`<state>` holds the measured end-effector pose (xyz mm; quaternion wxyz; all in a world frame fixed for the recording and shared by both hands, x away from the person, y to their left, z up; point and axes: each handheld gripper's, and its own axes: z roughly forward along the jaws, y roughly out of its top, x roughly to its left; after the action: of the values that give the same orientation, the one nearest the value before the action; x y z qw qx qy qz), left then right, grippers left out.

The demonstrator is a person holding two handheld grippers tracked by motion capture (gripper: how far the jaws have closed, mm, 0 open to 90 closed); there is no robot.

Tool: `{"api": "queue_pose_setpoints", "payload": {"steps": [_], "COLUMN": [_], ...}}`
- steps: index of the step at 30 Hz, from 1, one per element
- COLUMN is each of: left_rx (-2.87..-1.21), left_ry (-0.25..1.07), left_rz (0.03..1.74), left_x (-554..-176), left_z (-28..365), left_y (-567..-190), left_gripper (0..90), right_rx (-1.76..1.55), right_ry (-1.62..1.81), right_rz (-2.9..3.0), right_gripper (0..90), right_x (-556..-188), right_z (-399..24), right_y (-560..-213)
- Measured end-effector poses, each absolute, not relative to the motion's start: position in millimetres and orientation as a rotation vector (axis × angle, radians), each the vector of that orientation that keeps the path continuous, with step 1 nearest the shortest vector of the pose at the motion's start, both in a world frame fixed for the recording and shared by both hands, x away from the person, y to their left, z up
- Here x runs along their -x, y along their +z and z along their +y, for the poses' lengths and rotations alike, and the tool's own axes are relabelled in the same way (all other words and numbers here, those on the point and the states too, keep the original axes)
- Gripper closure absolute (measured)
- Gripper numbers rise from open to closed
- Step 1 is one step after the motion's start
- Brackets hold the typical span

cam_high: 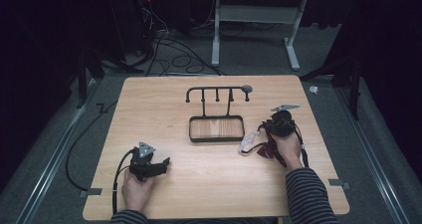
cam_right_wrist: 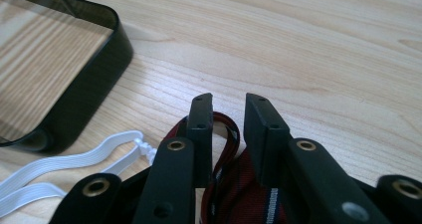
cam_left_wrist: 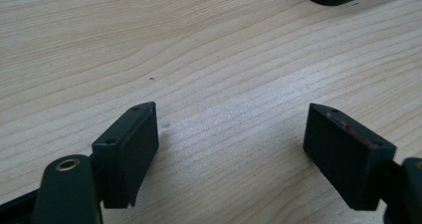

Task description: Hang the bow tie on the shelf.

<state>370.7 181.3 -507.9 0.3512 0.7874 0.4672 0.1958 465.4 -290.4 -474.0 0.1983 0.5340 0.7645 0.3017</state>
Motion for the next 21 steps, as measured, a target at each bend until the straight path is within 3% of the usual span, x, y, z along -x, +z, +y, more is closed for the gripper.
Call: {"api": "queue_pose_setpoints", "payload": {"steps": [12, 17, 21], "left_rx": [-2.038, -2.038, -2.039], "left_ry": [0.506, 0.507, 0.507], "left_rz": [1.209, 1.21, 1.209], "left_x": [-371, -371, -371], "left_z": [181, 181, 181], "left_y": [-508, -508, -508], "left_gripper": [22.2, 22.2, 22.2], "right_rx": [-1.505, -1.492, -1.484], "right_ry": [0.796, 0.789, 0.798], "right_rz": [2.17, 2.174, 2.177], "right_gripper": [78.0, 89.8, 90.0], "right_x": [-472, -472, -472], "right_z": [-287, -287, -286], "right_y": [-486, -487, -487]}}
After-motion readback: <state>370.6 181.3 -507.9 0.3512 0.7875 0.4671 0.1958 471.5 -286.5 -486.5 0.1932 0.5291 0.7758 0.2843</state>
